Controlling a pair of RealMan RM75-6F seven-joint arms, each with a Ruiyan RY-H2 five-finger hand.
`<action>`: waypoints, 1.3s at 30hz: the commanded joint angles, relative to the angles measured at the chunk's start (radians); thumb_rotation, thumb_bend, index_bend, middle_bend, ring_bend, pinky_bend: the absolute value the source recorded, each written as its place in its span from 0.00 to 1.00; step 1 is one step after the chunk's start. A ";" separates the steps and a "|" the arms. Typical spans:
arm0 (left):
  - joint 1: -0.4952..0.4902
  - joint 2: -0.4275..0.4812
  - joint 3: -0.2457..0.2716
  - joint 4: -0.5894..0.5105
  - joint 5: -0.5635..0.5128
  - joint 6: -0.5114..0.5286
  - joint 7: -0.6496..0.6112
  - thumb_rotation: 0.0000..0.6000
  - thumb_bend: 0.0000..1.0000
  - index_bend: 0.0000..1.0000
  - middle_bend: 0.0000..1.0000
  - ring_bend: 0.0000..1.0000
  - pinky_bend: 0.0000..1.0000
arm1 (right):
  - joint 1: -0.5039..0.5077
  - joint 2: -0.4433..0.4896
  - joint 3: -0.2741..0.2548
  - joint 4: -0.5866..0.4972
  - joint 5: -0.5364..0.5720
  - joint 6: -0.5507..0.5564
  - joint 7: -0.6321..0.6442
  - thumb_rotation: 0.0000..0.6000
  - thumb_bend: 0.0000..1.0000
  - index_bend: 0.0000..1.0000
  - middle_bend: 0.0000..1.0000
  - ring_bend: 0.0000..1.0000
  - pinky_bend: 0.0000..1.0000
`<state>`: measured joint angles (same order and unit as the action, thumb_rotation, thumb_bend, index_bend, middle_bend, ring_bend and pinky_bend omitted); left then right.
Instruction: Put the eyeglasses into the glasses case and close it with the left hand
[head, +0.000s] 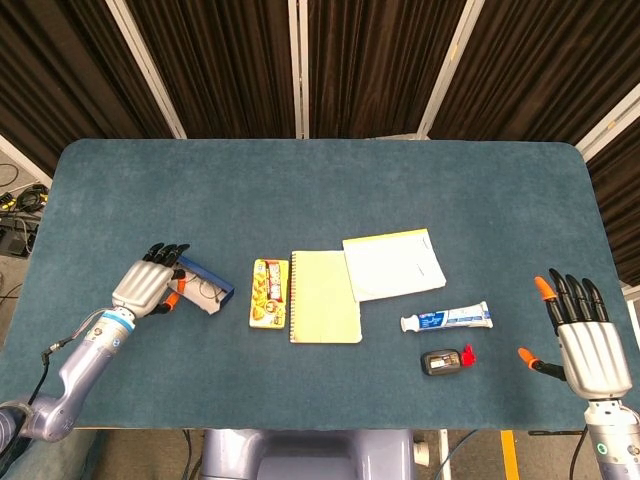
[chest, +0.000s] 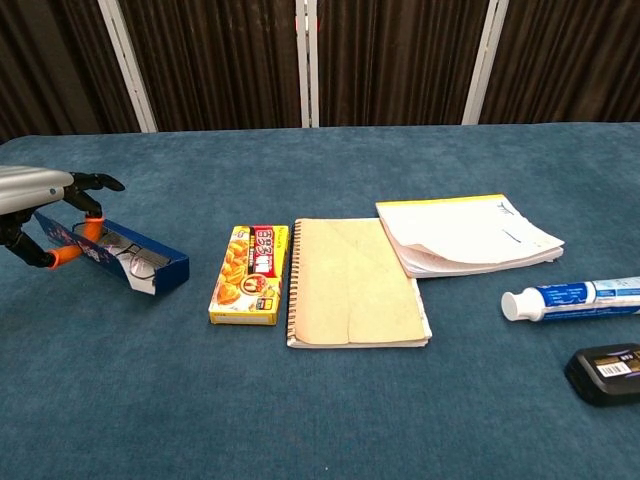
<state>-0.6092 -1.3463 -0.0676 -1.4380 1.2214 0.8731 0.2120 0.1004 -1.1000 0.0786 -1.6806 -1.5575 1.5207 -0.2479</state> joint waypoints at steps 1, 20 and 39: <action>-0.011 -0.016 0.005 0.000 -0.032 -0.032 0.018 1.00 0.52 0.74 0.00 0.00 0.00 | 0.000 -0.001 0.001 0.000 0.002 -0.001 -0.001 1.00 0.00 0.00 0.00 0.00 0.00; -0.062 -0.112 -0.035 0.104 -0.116 -0.062 0.042 1.00 0.51 0.70 0.00 0.00 0.00 | -0.001 0.001 0.001 0.002 0.002 0.002 0.005 1.00 0.00 0.00 0.00 0.00 0.00; -0.080 -0.147 -0.063 0.160 -0.111 -0.064 -0.039 1.00 0.41 0.00 0.00 0.00 0.00 | 0.001 -0.001 0.003 0.005 0.011 -0.004 0.002 1.00 0.00 0.00 0.00 0.00 0.00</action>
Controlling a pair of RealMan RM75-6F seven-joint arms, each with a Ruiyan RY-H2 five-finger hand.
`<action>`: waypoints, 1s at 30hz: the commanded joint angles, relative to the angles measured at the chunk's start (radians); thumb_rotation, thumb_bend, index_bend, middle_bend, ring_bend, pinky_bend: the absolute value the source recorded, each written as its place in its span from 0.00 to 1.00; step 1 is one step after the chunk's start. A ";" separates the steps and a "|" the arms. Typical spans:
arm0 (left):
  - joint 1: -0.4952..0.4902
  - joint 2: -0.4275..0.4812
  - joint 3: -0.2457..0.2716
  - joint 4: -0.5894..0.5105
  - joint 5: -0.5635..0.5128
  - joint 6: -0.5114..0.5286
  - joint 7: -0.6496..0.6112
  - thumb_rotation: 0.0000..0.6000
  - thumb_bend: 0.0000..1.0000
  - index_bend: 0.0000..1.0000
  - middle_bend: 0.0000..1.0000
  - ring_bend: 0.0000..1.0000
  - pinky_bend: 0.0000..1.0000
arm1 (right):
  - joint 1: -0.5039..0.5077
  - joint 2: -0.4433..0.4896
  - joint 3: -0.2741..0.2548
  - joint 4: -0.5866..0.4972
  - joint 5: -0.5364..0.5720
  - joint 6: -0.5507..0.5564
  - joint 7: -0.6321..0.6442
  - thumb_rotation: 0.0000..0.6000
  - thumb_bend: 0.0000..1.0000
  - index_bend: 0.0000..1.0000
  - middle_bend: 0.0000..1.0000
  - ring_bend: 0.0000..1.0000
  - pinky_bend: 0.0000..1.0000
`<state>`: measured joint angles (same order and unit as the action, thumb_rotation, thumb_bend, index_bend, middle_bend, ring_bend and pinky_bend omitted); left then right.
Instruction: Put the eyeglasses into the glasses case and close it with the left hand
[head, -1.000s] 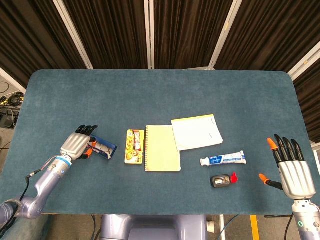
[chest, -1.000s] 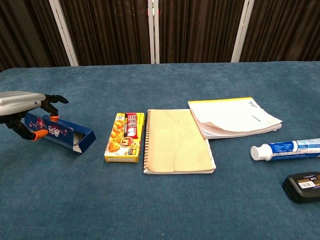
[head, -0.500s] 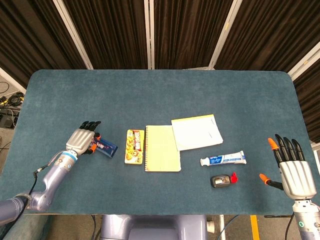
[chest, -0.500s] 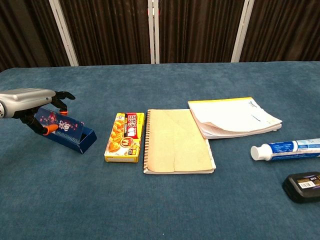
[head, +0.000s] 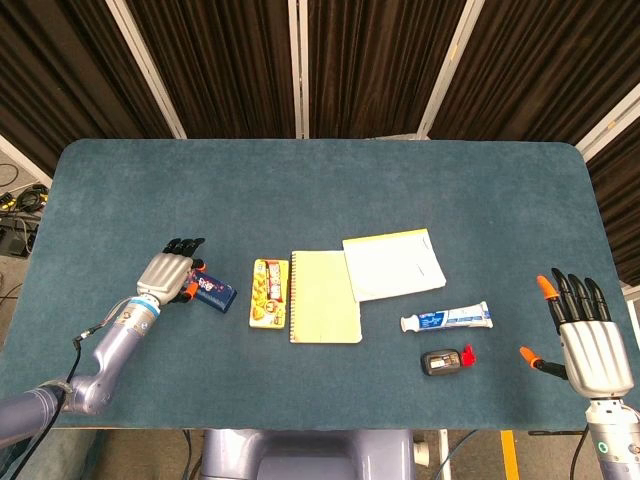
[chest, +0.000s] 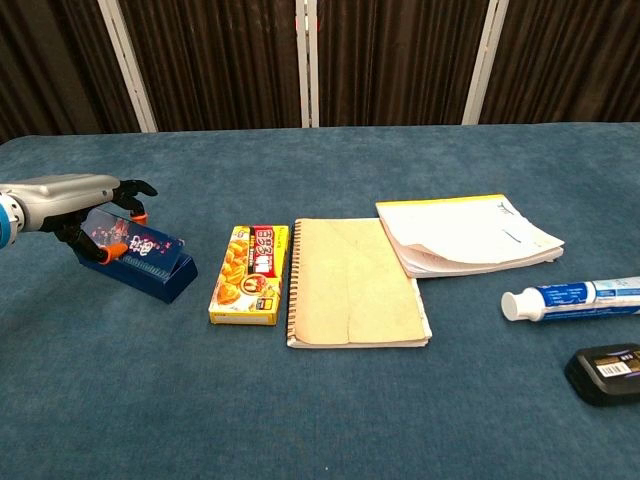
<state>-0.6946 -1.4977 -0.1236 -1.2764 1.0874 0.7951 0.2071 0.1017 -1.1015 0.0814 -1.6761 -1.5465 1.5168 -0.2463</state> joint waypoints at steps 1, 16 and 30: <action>0.008 0.009 -0.010 -0.005 0.040 0.023 -0.057 1.00 0.41 0.00 0.00 0.00 0.00 | 0.000 0.000 0.001 0.000 0.001 0.000 0.001 1.00 0.00 0.00 0.00 0.00 0.00; -0.016 0.098 0.036 -0.031 0.081 -0.086 -0.100 1.00 0.26 0.00 0.00 0.00 0.00 | 0.000 -0.001 -0.002 -0.002 0.000 -0.001 -0.006 1.00 0.00 0.00 0.00 0.00 0.00; -0.019 -0.006 0.044 0.065 0.111 -0.043 -0.093 1.00 0.19 0.00 0.00 0.00 0.00 | 0.003 -0.002 0.000 0.002 0.007 -0.008 0.000 1.00 0.00 0.00 0.00 0.00 0.00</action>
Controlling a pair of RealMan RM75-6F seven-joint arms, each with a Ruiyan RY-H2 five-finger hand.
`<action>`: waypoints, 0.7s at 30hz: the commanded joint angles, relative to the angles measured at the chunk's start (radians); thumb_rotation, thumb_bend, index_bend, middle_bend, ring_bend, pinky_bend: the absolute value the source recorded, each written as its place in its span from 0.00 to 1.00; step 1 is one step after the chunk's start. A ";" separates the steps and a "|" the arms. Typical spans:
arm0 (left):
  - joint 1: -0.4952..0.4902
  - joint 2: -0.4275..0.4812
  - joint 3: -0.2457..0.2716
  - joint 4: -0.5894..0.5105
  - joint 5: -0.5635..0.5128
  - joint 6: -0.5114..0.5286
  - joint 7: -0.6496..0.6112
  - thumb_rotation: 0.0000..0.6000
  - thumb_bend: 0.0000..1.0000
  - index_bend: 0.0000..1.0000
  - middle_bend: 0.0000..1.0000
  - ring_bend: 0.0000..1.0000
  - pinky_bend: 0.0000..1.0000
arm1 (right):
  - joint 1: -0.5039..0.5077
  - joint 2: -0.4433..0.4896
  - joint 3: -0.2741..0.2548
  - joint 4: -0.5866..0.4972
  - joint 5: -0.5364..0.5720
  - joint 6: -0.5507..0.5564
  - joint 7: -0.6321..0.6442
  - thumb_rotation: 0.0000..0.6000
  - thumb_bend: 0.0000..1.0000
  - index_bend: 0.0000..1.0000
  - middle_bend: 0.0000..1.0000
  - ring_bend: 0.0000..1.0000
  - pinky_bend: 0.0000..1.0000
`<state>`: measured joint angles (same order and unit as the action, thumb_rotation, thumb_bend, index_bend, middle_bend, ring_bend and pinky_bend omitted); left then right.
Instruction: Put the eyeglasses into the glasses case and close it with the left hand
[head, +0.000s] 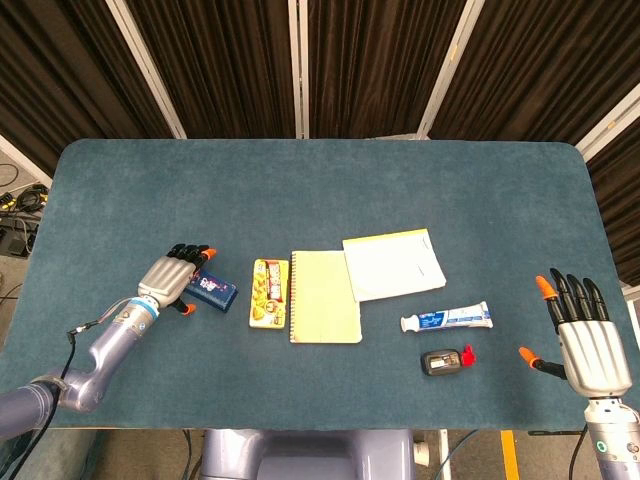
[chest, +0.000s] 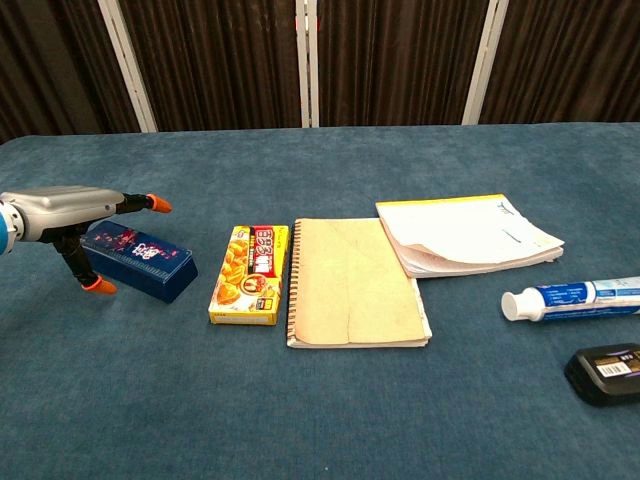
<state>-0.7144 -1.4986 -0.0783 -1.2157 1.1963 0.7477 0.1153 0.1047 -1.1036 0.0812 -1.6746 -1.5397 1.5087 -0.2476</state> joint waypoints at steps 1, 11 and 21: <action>0.001 -0.006 -0.002 0.005 0.001 0.006 0.001 1.00 0.19 0.00 0.00 0.00 0.00 | 0.000 0.001 0.000 0.001 0.001 -0.001 0.002 1.00 0.00 0.00 0.00 0.00 0.00; 0.002 -0.012 0.000 0.007 -0.001 0.010 0.011 1.00 0.19 0.25 0.15 0.07 0.09 | 0.000 0.001 -0.001 -0.001 0.000 0.001 0.001 1.00 0.00 0.00 0.00 0.00 0.00; 0.004 -0.012 0.001 0.001 -0.005 0.009 0.013 1.00 0.22 0.39 0.20 0.11 0.14 | 0.001 0.000 -0.001 -0.001 0.001 -0.001 0.001 1.00 0.00 0.00 0.00 0.00 0.00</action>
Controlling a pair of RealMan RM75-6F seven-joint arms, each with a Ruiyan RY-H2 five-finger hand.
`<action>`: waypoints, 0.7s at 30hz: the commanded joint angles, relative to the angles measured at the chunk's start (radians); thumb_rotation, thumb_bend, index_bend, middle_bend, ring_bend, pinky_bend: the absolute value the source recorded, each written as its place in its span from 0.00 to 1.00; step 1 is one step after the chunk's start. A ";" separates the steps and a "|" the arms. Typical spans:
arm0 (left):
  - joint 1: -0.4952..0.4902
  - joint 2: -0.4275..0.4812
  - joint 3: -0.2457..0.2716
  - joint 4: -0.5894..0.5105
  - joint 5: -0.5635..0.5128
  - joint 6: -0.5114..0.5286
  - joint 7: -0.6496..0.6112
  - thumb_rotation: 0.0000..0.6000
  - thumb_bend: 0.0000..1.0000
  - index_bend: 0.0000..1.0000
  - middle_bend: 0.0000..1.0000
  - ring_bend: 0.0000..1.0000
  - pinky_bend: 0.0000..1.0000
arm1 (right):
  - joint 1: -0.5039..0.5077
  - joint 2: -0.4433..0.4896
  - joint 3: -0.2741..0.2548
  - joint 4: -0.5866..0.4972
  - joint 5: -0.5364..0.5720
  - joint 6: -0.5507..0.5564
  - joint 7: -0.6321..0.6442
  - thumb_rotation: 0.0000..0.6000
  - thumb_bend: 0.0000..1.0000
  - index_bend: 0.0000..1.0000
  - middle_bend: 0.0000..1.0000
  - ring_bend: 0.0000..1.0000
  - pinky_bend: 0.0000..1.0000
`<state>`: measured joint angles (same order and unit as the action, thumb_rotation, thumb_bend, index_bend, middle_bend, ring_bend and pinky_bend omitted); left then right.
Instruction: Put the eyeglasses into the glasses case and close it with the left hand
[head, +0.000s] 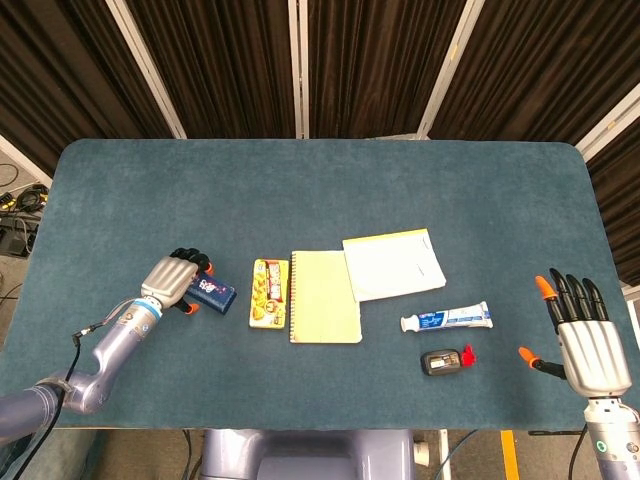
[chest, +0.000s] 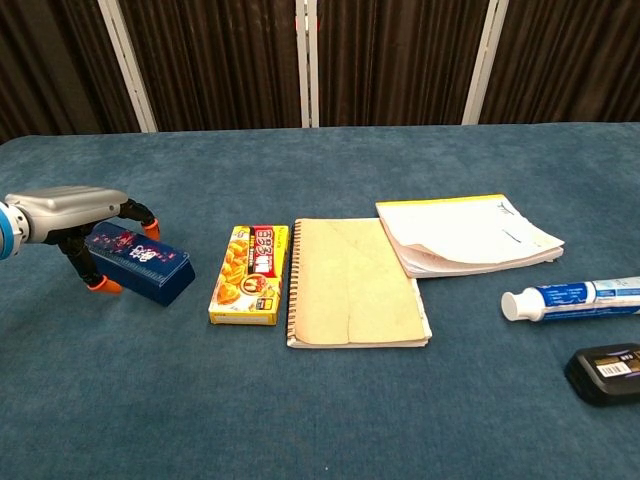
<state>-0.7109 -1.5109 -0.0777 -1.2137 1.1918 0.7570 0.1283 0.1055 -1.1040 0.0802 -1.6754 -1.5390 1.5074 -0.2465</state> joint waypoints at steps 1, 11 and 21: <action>0.001 0.000 0.001 -0.002 0.000 -0.001 -0.001 1.00 0.22 0.41 0.21 0.12 0.14 | 0.000 0.000 0.000 0.001 0.000 0.001 0.000 1.00 0.00 0.00 0.00 0.00 0.00; 0.004 0.001 0.005 -0.010 -0.001 0.005 0.012 1.00 0.36 0.44 0.23 0.13 0.16 | -0.002 0.001 -0.001 -0.001 -0.003 0.005 -0.001 1.00 0.00 0.00 0.00 0.00 0.00; 0.013 0.018 0.004 -0.027 -0.003 0.023 0.018 1.00 0.00 0.20 0.04 0.00 0.06 | -0.003 0.004 -0.001 -0.004 -0.004 0.007 0.004 1.00 0.00 0.00 0.00 0.00 0.00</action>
<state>-0.7001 -1.4960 -0.0732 -1.2374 1.1899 0.7774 0.1453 0.1031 -1.1005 0.0796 -1.6792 -1.5425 1.5134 -0.2436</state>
